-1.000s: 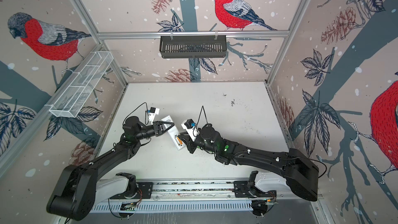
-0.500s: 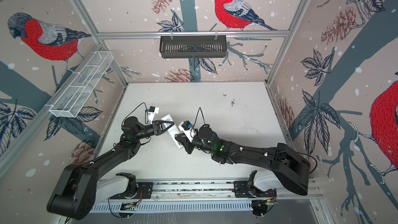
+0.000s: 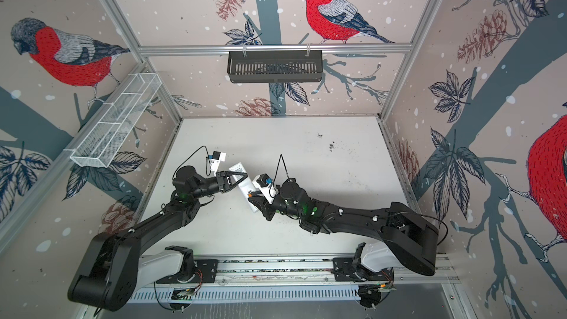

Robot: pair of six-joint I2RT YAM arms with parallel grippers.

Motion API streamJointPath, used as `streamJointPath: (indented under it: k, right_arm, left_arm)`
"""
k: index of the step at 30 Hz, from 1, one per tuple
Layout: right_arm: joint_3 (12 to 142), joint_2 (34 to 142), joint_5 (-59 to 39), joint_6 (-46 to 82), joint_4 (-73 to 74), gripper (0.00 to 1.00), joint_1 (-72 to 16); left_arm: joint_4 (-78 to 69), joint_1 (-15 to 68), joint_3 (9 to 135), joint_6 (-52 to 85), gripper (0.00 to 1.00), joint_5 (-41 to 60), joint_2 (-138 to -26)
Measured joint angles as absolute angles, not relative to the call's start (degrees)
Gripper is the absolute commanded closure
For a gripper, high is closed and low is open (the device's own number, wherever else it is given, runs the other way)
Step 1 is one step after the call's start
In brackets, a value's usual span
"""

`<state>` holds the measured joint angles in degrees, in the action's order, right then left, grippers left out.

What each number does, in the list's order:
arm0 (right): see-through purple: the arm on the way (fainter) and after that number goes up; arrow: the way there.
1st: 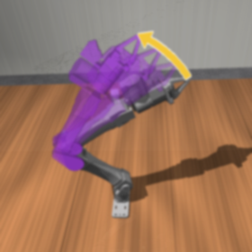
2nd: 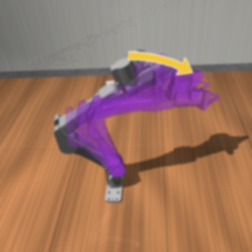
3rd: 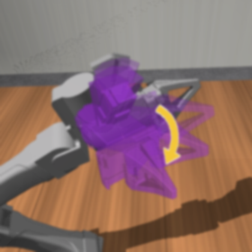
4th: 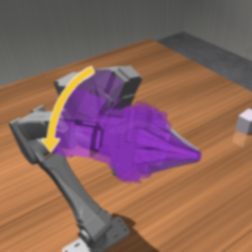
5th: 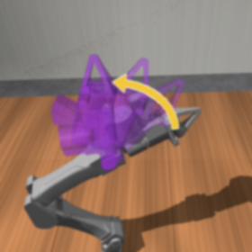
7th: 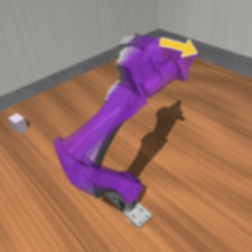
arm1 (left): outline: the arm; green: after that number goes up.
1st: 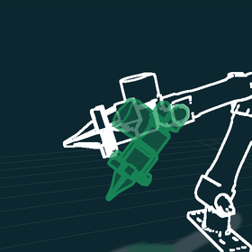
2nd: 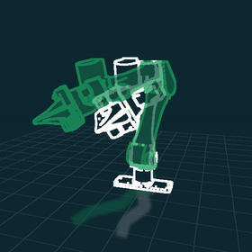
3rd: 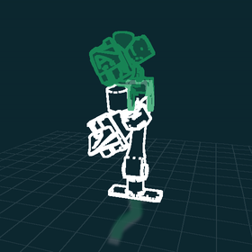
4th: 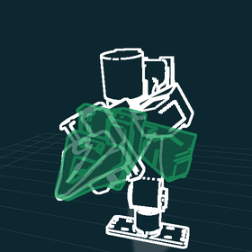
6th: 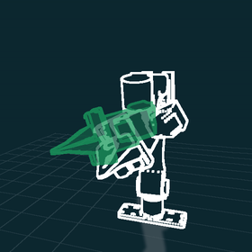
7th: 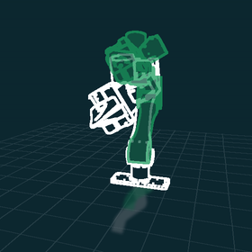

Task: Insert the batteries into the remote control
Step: 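Press the battery into the compartment beside the first and open the right gripper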

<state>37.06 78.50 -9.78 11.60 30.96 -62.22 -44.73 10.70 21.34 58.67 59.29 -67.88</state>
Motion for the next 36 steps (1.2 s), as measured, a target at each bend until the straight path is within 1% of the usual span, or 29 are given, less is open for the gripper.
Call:
streamJointPath:
  k: [4, 6, 10, 11, 13, 18, 24, 30, 36]
  right_arm:
    - [38.11, 77.56, -9.50, 11.55, 29.82, 0.58, -61.84]
    - [38.26, 76.71, -9.63, 11.66, 29.39, 0.49, -61.21]
    - [39.07, 75.64, -11.97, 13.96, 28.60, 0.25, -58.26]
    - [39.57, 75.64, -12.88, 15.05, 28.18, 0.22, -57.52]
    - [41.58, 76.36, -15.64, 17.12, 26.74, 0.18, -55.64]
    - [46.83, 80.53, -23.24, 23.03, 22.61, 0.14, -52.36]
    - [47.51, 84.20, -31.53, 30.48, 21.58, 0.13, -49.21]
    - [46.33, 87.00, -36.14, 34.44, 23.44, 0.13, -48.49]
    - [45.15, 88.95, -37.76, 36.27, 25.50, 0.13, -47.62]
  left_arm:
    - [-44.77, 10.70, 21.34, 58.65, 1.00, 59.48, -68.03]
    - [-44.77, 10.70, 21.34, 58.65, 1.00, 59.48, -68.05]
    - [-44.75, 10.66, 21.34, 58.63, 1.00, 59.48, -68.01]
    - [-44.73, 10.66, 21.34, 58.63, 1.00, 59.46, -67.94]
    - [-44.73, 10.66, 21.34, 58.52, 1.00, 59.46, -67.79]
    - [-44.71, 10.66, 21.34, 58.43, 1.00, 59.42, -67.53]
    - [-44.71, 10.66, 21.34, 58.37, 1.00, 59.27, -67.07]
    - [-44.66, 10.66, 21.34, 58.06, 1.00, 59.20, -66.70]
    - [-44.66, 10.66, 21.34, 58.04, 1.00, 58.59, -66.61]
